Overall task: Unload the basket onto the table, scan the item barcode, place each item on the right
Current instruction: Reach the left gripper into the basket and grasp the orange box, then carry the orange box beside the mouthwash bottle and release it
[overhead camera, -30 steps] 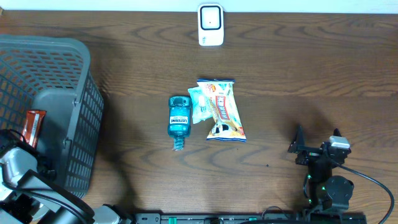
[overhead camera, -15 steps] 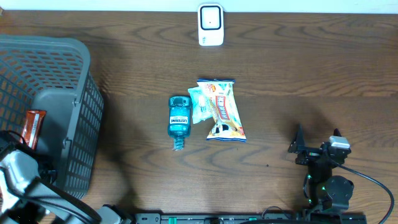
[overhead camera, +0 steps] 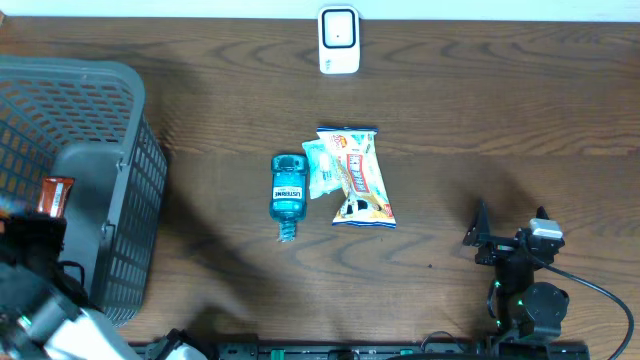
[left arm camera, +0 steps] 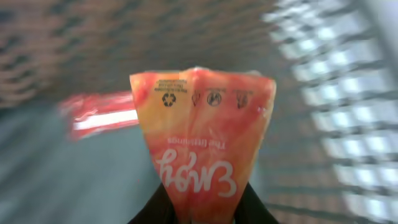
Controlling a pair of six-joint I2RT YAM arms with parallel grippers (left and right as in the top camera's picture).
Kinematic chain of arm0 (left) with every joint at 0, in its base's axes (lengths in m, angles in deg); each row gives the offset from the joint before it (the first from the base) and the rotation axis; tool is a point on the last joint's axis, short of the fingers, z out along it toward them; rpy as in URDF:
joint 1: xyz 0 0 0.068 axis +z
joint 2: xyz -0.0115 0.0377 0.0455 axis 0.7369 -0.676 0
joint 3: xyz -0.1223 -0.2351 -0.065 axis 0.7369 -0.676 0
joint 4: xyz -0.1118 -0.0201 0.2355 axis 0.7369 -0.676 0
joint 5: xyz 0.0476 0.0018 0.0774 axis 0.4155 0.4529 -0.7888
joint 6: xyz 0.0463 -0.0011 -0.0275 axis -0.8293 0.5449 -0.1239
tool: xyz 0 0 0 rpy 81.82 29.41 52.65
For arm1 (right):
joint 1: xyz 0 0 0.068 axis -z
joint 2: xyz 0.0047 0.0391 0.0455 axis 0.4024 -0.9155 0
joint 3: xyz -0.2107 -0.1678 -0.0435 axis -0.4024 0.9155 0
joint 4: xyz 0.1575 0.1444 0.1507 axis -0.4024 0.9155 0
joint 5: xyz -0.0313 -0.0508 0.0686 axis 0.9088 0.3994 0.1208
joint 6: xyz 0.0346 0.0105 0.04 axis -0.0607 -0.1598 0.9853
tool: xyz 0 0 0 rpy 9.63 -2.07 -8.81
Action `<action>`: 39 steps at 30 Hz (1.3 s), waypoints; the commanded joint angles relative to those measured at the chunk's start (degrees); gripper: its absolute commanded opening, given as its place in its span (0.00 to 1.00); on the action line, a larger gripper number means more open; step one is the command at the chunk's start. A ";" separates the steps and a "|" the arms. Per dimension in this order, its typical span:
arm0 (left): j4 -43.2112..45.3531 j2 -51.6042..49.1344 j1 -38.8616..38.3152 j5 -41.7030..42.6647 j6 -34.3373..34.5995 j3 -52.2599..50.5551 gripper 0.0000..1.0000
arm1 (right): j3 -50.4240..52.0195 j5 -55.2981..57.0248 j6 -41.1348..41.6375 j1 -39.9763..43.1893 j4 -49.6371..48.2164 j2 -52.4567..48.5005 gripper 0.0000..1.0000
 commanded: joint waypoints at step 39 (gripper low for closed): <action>6.23 -36.63 -89.74 -21.68 20.33 1.01 0.08 | 0.09 0.28 0.68 -0.39 0.20 0.31 0.99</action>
